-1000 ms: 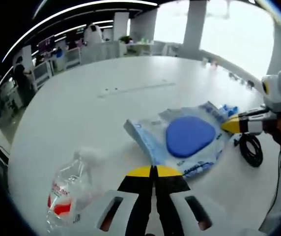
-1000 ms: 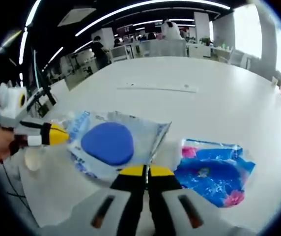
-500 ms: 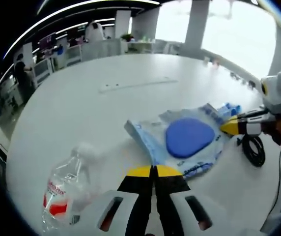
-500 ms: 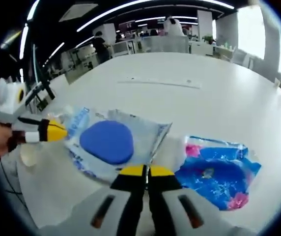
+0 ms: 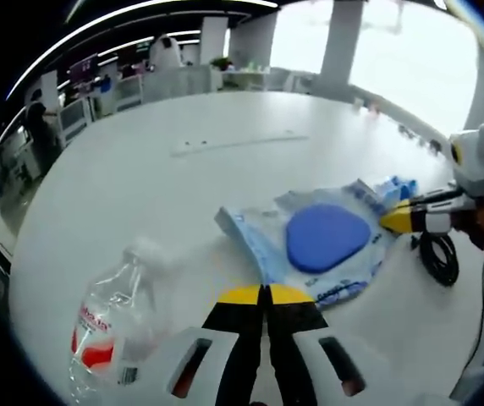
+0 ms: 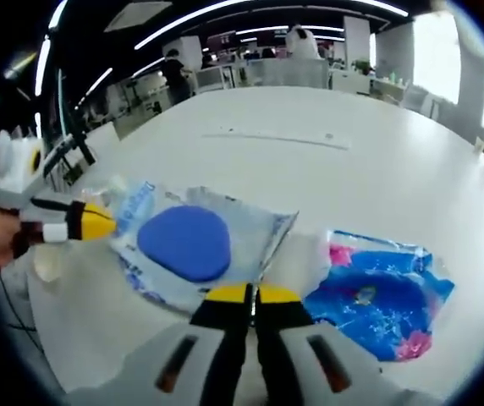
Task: Arrange the tabletop items into an orderly group along one side of the table until the central work area is clear of visible clutter.
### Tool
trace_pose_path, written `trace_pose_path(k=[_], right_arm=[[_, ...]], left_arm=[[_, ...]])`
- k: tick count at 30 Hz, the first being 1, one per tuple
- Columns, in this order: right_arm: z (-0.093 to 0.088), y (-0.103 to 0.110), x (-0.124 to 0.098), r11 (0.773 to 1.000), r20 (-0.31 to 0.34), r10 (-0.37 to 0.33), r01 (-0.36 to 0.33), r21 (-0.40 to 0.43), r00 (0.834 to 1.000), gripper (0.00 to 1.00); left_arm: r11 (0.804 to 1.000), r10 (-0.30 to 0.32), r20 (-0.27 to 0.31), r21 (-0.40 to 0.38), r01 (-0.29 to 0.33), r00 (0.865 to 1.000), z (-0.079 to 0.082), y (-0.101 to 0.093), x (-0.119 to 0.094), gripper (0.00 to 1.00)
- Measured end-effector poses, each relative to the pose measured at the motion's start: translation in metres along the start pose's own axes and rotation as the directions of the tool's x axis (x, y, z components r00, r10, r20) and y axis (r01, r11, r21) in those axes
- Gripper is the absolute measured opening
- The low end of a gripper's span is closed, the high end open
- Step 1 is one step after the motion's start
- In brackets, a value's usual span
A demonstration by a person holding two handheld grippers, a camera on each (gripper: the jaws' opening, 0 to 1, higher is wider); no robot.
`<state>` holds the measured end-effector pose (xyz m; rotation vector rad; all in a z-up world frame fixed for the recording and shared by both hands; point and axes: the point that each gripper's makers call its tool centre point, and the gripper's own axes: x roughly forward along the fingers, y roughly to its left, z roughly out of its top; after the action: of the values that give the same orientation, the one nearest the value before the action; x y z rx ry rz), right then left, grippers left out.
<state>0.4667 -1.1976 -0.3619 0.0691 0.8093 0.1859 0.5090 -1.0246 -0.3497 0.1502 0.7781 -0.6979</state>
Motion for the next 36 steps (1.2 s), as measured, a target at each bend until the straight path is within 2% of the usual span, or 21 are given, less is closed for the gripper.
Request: trace_pose_path(k=[16, 36], right_arm=[[-0.0035, -0.001, 0.003, 1.0, -0.014, -0.017, 0.017, -0.023, 1.0, 0.01], [0.0018, -0.003, -0.0013, 0.998, 0.01, -0.045, 0.045, -0.033, 0.999, 0.1]], left_arm=[[1.0, -0.005, 0.003, -0.005, 0.005, 1.0, -0.0038, -0.0008, 0.0005, 0.0], [1.0, 0.0, 0.034, -0.031, 0.001, 0.999, 0.0, 0.0028, -0.0024, 0.0]])
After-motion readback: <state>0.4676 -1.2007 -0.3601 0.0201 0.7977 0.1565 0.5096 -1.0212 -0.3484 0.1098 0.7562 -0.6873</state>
